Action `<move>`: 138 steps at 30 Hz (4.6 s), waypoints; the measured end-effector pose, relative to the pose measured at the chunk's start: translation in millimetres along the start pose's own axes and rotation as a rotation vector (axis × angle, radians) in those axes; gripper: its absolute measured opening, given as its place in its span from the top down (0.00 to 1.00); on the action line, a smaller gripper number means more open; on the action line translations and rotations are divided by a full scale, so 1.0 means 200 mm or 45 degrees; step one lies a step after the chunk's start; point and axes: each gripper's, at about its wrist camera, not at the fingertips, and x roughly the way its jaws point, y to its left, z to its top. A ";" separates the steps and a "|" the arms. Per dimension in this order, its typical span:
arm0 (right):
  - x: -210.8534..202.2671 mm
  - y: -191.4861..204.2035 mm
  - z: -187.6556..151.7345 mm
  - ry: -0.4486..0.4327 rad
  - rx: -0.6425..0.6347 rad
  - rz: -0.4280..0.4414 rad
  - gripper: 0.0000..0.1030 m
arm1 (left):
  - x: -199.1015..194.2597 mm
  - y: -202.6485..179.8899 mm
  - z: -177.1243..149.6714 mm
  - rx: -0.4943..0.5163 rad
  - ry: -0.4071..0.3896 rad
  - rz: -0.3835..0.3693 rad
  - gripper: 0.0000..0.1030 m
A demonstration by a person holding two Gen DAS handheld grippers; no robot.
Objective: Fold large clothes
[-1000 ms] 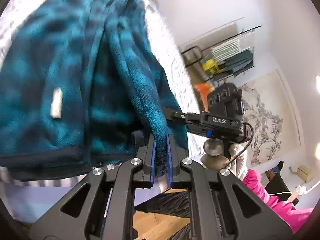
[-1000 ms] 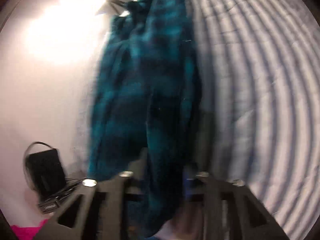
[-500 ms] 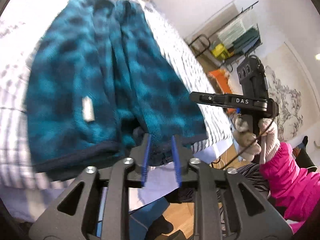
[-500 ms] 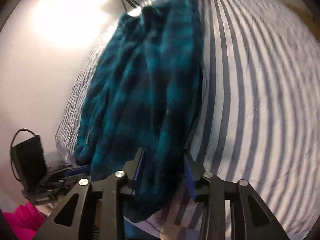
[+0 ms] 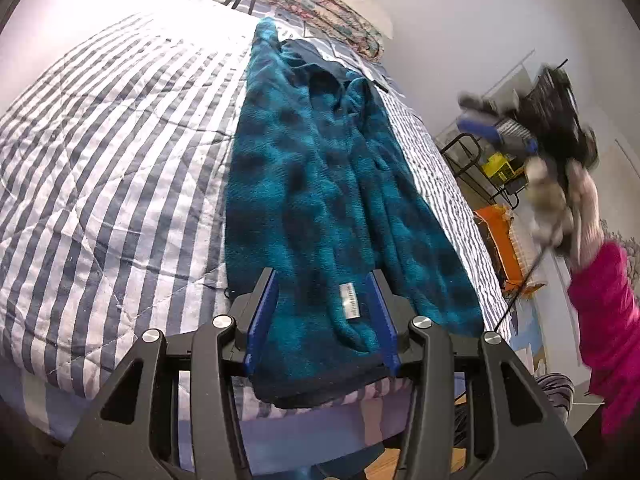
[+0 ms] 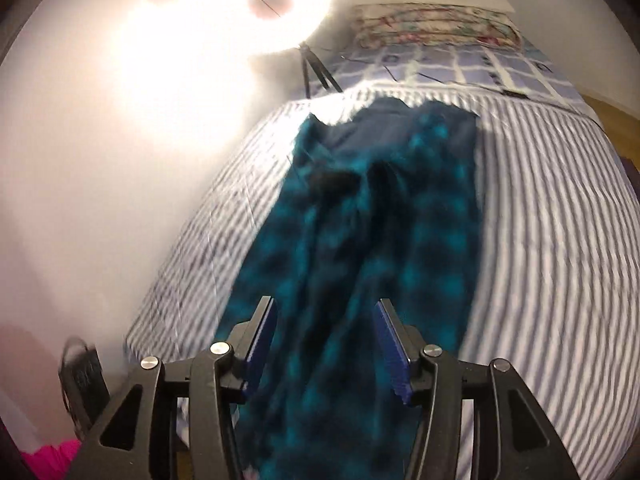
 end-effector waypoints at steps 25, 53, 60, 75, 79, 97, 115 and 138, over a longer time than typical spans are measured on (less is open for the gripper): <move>1.28 -0.02 0.52 0.330 0.138 0.060 0.84 | 0.45 -0.13 -0.07 0.216 0.197 0.007 0.94; 0.74 -0.17 0.49 0.226 0.026 -0.016 0.67 | 0.25 -0.20 0.00 0.130 0.179 -0.197 0.76; 0.61 -0.15 0.57 0.120 0.015 0.011 0.67 | 0.41 -0.06 -0.01 0.067 0.169 -0.051 0.76; 1.32 -0.10 0.79 0.214 -0.067 -0.031 0.76 | 0.51 -0.12 -0.06 0.143 0.239 -0.078 0.76; 1.37 -0.15 0.73 0.228 -0.094 -0.159 0.76 | 0.49 -0.12 -0.07 0.157 0.234 -0.082 0.76; 1.35 -0.18 0.92 0.029 0.101 0.026 0.96 | 0.49 -0.11 -0.07 0.153 0.236 -0.099 0.76; 1.48 -0.41 1.09 -0.012 0.371 0.180 0.60 | 0.49 -0.12 -0.08 0.167 0.227 -0.097 0.76; 0.89 -0.39 0.97 -0.108 0.202 0.007 0.66 | 0.44 -0.13 -0.06 0.178 0.252 -0.103 0.74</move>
